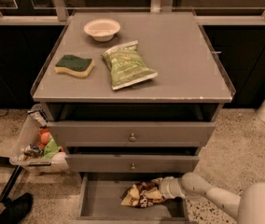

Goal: Pick brown chip bag from bottom drawer and place on counter

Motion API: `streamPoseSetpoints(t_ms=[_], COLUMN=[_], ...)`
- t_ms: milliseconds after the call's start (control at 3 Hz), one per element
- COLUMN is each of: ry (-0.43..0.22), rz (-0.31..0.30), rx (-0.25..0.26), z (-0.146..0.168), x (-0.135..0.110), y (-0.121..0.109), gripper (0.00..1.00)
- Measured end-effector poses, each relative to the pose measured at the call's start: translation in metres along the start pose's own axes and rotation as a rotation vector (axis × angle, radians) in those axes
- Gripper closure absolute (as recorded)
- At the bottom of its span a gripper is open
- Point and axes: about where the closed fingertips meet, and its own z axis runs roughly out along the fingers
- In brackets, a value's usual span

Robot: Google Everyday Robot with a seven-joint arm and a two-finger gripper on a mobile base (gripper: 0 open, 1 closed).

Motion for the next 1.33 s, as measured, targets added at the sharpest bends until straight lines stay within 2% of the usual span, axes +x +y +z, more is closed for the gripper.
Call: streamPoseSetpoints(t_ms=[333, 667, 1000, 1333], ry=[-0.004, 0.011, 0.021, 0.051], rz=[0.064, 0.155, 0.2, 0.202], rx=[0.116, 0.281, 0.335, 0.329], z=[-0.053, -0.127, -0.149, -0.162], x=[-0.008, -0.025, -0.031, -0.038], y=[-0.012, -0.029, -0.033, -0.01], gripper=[1.0, 1.0, 1.0, 1.0])
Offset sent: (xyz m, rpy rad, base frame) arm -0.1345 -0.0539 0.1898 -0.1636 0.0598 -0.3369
